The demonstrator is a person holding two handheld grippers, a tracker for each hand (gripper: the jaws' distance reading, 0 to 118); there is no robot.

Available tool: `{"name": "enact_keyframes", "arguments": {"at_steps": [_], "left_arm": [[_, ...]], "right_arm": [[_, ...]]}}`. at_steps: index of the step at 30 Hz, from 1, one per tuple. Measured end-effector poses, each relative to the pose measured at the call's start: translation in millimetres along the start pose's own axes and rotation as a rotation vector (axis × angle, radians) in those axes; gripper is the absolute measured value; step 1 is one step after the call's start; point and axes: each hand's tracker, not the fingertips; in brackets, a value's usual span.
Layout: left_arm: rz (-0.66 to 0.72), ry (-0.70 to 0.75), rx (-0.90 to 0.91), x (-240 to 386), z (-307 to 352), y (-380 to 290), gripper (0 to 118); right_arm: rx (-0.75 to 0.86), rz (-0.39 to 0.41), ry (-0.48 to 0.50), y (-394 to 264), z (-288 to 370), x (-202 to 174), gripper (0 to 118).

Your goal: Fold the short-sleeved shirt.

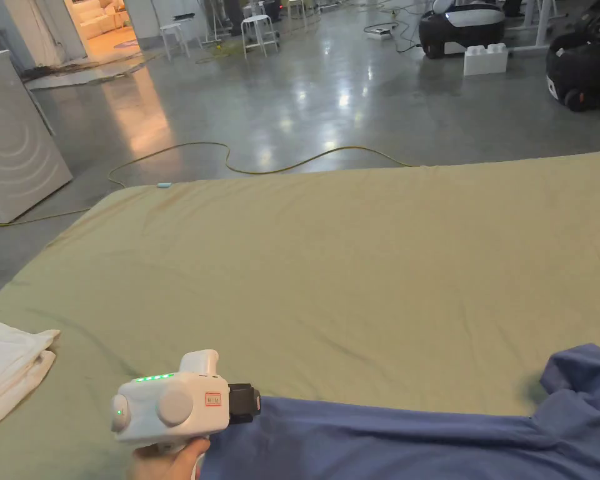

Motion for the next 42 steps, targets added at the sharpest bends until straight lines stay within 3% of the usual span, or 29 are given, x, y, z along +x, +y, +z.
{"name": "enact_keyframes", "arguments": {"at_steps": [1, 4, 5, 6, 10, 11, 13, 14, 16, 18, 21, 23, 25, 26, 27, 28, 29, 31, 34, 39, 42], "left_arm": [[-0.015, 0.016, -0.039, 3, -9, -1, 63], [-0.071, 0.047, 0.002, 14, -5, -5, 46], [-0.072, 0.037, 0.002, 17, -4, -4, 26], [-0.076, 0.023, -0.004, 18, -6, -4, 15], [-0.146, 0.085, -0.049, 33, -18, -3, 10], [-0.14, 0.086, -0.057, 32, -20, -1, 10], [-0.133, 0.08, -0.077, 30, -21, 2, 10], [-0.127, 0.074, -0.084, 29, -19, 5, 10], [-0.13, 0.063, -0.095, 26, -20, 7, 10], [-0.128, 0.054, -0.105, 29, -15, 6, 10], [-0.126, 0.042, -0.112, 29, -13, 5, 9], [-0.133, 0.036, -0.107, 30, -8, 3, 9], [-0.148, 0.032, -0.103, 32, -7, 1, 9], [-0.151, 0.032, -0.101, 31, -7, 2, 9], [-0.152, 0.033, -0.099, 32, -7, 1, 9], [-0.154, 0.035, -0.098, 33, -6, 1, 9], [-0.156, 0.037, -0.097, 34, -5, 0, 9], [-0.148, 0.044, -0.102, 35, -1, 3, 9], [-0.123, 0.028, -0.052, 34, 27, 2, 8], [-0.15, -0.115, 0.13, 11, 124, -36, 7], [-0.086, -0.192, 0.17, -17, 176, -81, 7]], "right_arm": [[-0.008, -0.004, -0.005, -1, -1, 2, 0], [-0.032, -0.037, -0.005, -1, -8, 9, 0], [-0.038, -0.048, -0.007, -1, -10, 10, 0], [-0.044, -0.06, -0.005, 0, -14, 11, 0], [-0.063, -0.068, 0.02, 22, -48, 19, 1], [-0.062, -0.059, 0.025, 34, -65, 23, 17], [-0.12, -0.074, 0.081, 64, -110, 32, 76], [-0.158, -0.107, 0.102, 77, -135, 39, 84], [-0.189, -0.186, 0.105, 101, -183, 54, 82], [-0.232, -0.213, 0.077, 118, -230, 67, 82], [-0.383, -0.117, -0.057, 132, -298, 74, 80], [-0.443, -0.12, -0.076, 133, -328, 76, 73], [-0.485, -0.104, -0.121, 129, -341, 68, 53], [-0.533, -0.061, -0.132, 125, -348, 62, 37], [-0.542, -0.016, -0.146, 121, -350, 55, 35], [-0.528, 0.085, -0.191, 117, -350, 45, 24], [-0.499, 0.126, -0.177, 115, -344, 36, 0], [-0.53, 0.095, -0.09, 117, -341, 30, 0], [-0.492, 0.081, -0.1, 123, -323, 33, 0], [-0.316, 0.12, -0.043, 131, -227, 34, 0], [-0.25, 0.131, -0.034, 116, -150, 36, 0]]}}
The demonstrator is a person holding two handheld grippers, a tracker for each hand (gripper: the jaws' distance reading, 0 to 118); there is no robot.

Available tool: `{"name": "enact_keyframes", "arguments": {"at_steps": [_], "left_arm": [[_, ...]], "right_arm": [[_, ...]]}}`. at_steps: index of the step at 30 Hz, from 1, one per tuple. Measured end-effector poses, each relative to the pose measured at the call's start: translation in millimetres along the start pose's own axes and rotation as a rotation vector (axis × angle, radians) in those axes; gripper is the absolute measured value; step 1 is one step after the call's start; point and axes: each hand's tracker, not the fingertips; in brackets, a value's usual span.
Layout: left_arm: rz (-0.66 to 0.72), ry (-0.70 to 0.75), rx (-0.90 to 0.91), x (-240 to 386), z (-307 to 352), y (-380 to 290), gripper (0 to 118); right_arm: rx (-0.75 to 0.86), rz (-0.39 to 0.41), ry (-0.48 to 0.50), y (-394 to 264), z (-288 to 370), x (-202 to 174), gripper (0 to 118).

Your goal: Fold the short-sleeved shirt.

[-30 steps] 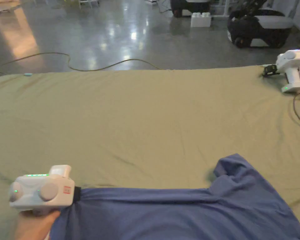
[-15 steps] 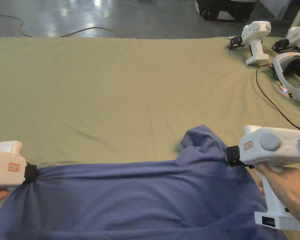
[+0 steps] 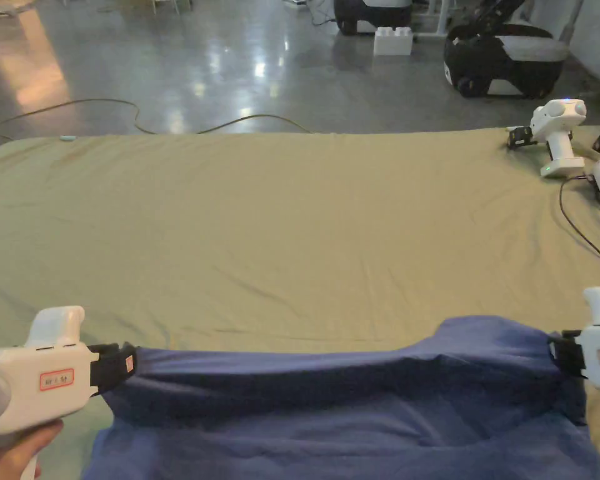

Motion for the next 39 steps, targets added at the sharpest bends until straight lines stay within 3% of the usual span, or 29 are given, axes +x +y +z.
{"name": "enact_keyframes", "arguments": {"at_steps": [3, 6, 12, 13, 14, 15, 16, 17, 18, 19, 20, 24, 29, 34, 37, 38, 39], "left_arm": [[0.033, -0.024, 0.012, -9, 45, -49, 7], [0.047, -0.038, 0.003, -12, 63, -97, 7], [0.112, 0.01, -0.071, -34, 45, -150, 7], [0.111, 0.029, -0.068, -35, 41, -155, 9], [0.115, 0.035, -0.065, -37, 38, -159, 27], [0.113, 0.037, -0.064, -38, 37, -160, 53], [0.11, 0.046, -0.057, -37, 42, -161, 76], [0.118, 0.049, -0.047, -40, 45, -160, 84], [0.123, 0.049, -0.024, -42, 50, -159, 87], [0.12, 0.053, 0.03, -43, 58, -156, 87], [0.105, 0.07, 0.067, -40, 71, -153, 88], [-0.091, 0.145, 0.259, -10, 129, -137, 88], [-0.265, 0.206, 0.552, 48, 216, -121, 88], [-0.304, 0.25, 0.707, 101, 269, -113, 86], [-0.327, 0.299, 0.714, 124, 278, -112, 78], [-0.336, 0.311, 0.709, 131, 280, -113, 63], [-0.33, 0.311, 0.713, 137, 282, -116, 41]], "right_arm": [[0.034, -0.019, -0.001, -47, 49, 4, 0], [0.036, -0.093, 0.025, -104, 78, 5, 0], [-0.022, -0.159, 0.019, -182, 80, -7, 0], [-0.044, -0.174, 0.032, -189, 76, -6, 0], [-0.042, -0.176, 0.022, -195, 74, -8, 1], [-0.034, -0.18, 0.007, -198, 72, -8, 7], [-0.023, -0.18, -0.001, -201, 72, -10, 23], [-0.018, -0.179, -0.004, -203, 72, -10, 42], [-0.015, -0.175, -0.016, -204, 73, -11, 52], [-0.014, -0.167, -0.03, -206, 67, -5, 52], [-0.016, -0.165, -0.031, -205, 69, -4, 77], [0.102, -0.145, -0.019, -193, 102, -5, 75], [0.41, -0.106, 0.008, -168, 182, -33, 75], [0.605, -0.096, 0.067, -141, 233, -57, 72], [0.665, -0.037, 0.066, -134, 252, -73, 48], [0.666, -0.028, 0.068, -133, 257, -77, 21], [0.666, -0.019, 0.074, -132, 260, -82, 8]]}}
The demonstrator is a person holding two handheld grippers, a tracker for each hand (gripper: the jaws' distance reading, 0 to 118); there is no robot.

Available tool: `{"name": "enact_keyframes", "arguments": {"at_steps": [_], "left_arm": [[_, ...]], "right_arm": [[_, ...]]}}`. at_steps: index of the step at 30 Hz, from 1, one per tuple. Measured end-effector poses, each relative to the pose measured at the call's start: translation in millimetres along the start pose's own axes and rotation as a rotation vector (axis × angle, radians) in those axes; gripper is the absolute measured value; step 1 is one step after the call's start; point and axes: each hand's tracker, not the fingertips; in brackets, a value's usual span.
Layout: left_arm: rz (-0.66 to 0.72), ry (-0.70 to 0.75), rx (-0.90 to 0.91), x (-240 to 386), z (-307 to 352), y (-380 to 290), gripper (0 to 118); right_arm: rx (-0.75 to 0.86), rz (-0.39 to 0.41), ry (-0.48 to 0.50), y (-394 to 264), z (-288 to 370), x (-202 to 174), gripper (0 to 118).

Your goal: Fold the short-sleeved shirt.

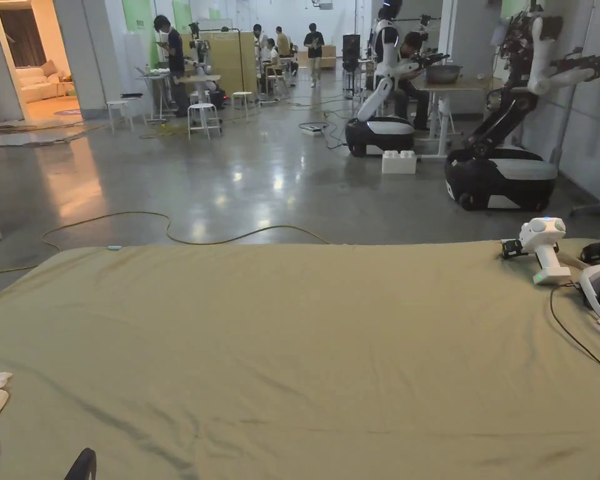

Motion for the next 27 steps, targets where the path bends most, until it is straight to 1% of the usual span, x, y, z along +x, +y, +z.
{"name": "enact_keyframes", "arguments": {"at_steps": [1, 2, 4, 5, 6, 10, 13, 17, 19, 20, 21, 22, 23, 24, 26, 27], "left_arm": [[0.01, -0.01, 0.003, 3, 4, 0, 16], [0.022, -0.042, -0.001, 6, 7, 2, 7], [0.033, -0.037, 0.004, 11, 15, 1, 0], [0.046, -0.073, -0.003, 10, 15, 4, 0], [0.054, -0.067, -0.004, 10, 17, 5, 0], [0.052, -0.082, -0.001, 6, 15, 5, 0], [0.071, -0.09, -0.005, 0, 11, 3, 0], [0.197, -0.153, -0.049, -17, -10, -11, 0], [0.258, -0.177, -0.189, -31, -46, -33, 0], [0.295, -0.196, -0.235, -39, -64, -50, 7], [0.364, -0.229, -0.276, -50, -86, -76, 32], [0.464, -0.266, -0.335, -62, -107, -100, 68], [0.522, -0.284, -0.421, -70, -125, -120, 96], [0.572, -0.297, -0.506, -78, -145, -144, 98], [0.559, -0.241, -0.592, -86, -169, -179, 98], [0.584, -0.256, -0.64, -91, -183, -197, 98]], "right_arm": [[0.003, 0.0, 0.002, 1, 2, -4, 6], [0.017, -0.004, 0.003, 1, 6, -7, 0], [0.053, 0.0, 0.054, 2, 13, -14, 0], [0.067, 0.005, 0.04, 2, 15, -18, 0], [0.07, 0.011, 0.03, 3, 15, -22, 0], [0.051, 0.038, 0.032, 5, 8, -27, 0], [0.049, 0.032, 0.044, 5, 4, -29, 0], [0.026, 0.022, 0.047, -1, -3, -28, 0], [-0.023, 0.023, 0.055, -7, -9, -27, 0], [-0.04, 0.02, 0.061, -10, -11, -26, 0], [-0.063, 0.011, 0.077, -15, -14, -25, 0], [-0.085, 0.002, 0.084, -19, -16, -25, 0], [-0.108, -0.003, 0.087, -23, -17, -24, 0], [-0.131, 0.002, 0.085, -26, -18, -24, 0], [-0.155, 0.008, 0.076, -34, -18, -23, 0], [-0.172, 0.007, 0.073, -38, -19, -22, 0]]}}
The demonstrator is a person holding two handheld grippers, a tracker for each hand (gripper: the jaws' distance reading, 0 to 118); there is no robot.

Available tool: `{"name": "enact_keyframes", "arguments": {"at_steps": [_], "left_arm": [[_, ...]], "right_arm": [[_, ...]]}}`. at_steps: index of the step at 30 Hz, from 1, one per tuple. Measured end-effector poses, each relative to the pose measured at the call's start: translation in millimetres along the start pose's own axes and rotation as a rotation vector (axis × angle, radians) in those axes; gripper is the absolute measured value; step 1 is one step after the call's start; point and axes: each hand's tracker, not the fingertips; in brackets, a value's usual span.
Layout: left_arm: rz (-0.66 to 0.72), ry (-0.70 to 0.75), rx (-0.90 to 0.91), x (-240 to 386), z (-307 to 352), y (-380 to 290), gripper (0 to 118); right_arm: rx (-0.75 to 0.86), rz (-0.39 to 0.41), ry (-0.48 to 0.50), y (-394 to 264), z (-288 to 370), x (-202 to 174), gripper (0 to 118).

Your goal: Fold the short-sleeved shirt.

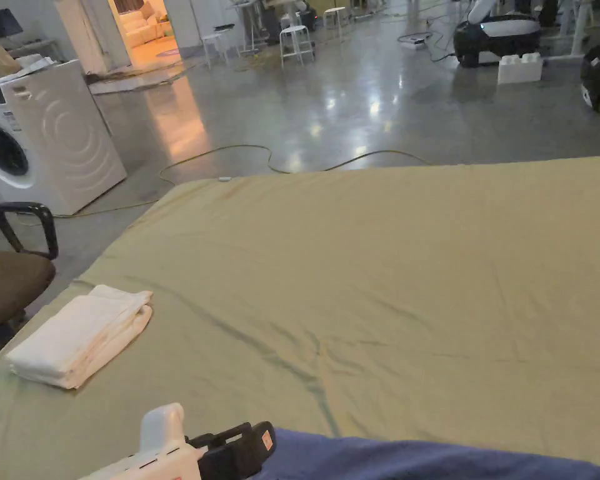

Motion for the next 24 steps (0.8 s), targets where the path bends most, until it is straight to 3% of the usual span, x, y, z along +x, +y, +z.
{"name": "enact_keyframes", "arguments": {"at_steps": [8, 10, 11, 12, 13, 14, 17, 22, 24], "left_arm": [[0.392, -0.22, -0.165, -60, -85, -17, 93], [0.444, -0.237, -0.181, -59, -98, -26, 76], [0.441, -0.23, -0.184, -57, -102, -29, 58], [0.431, -0.226, -0.18, -54, -106, -31, 51], [0.431, -0.222, -0.183, -51, -108, -32, 51], [0.437, -0.215, -0.199, -52, -112, -35, 18], [0.451, -0.212, -0.178, -49, -109, -39, 12], [0.533, -0.253, -0.076, -60, -75, -17, 10], [0.456, -0.192, -0.044, -62, -54, 3, 10]], "right_arm": [[-0.107, -0.093, -0.006, -14, -16, 10, 0], [-0.114, -0.117, -0.009, -15, -19, 12, 0], [-0.116, -0.126, -0.01, -15, -20, 12, 0], [-0.117, -0.135, -0.01, -15, -21, 13, 0], [-0.118, -0.142, -0.01, -14, -20, 12, 0], [-0.118, -0.147, -0.01, -14, -20, 12, 0], [-0.121, -0.154, -0.008, -13, -20, 14, 0], [-0.131, -0.158, -0.019, -14, -15, 20, 0], [-0.129, -0.172, -0.019, -16, -13, 23, 0]]}}
